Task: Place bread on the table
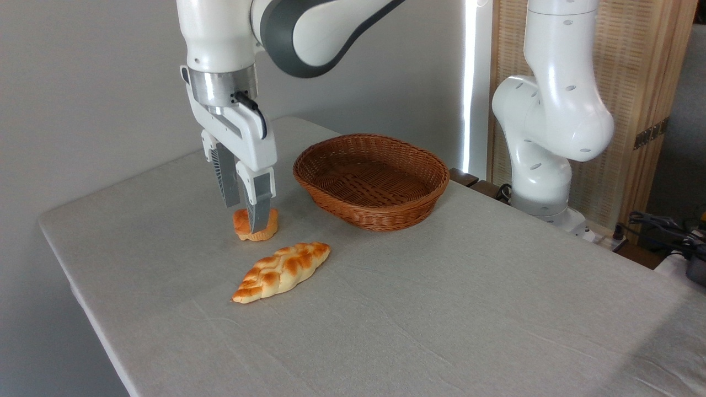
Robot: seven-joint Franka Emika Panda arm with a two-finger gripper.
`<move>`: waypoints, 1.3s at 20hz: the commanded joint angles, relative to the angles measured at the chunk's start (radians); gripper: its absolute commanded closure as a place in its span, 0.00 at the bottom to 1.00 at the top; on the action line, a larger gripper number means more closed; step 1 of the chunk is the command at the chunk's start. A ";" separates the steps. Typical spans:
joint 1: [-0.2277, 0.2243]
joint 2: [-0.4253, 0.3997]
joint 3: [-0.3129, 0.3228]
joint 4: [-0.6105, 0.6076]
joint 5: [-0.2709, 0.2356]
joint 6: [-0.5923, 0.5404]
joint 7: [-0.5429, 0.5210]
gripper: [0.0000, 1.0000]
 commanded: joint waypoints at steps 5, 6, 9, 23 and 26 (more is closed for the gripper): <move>0.159 -0.012 -0.009 0.236 -0.008 -0.339 0.119 0.00; 0.187 -0.012 -0.014 0.244 -0.010 -0.341 0.122 0.00; 0.264 -0.012 -0.074 0.256 -0.008 -0.341 0.124 0.00; 0.241 -0.009 -0.033 0.258 0.071 -0.365 0.132 0.00; 0.206 -0.009 0.014 0.258 0.070 -0.365 0.132 0.00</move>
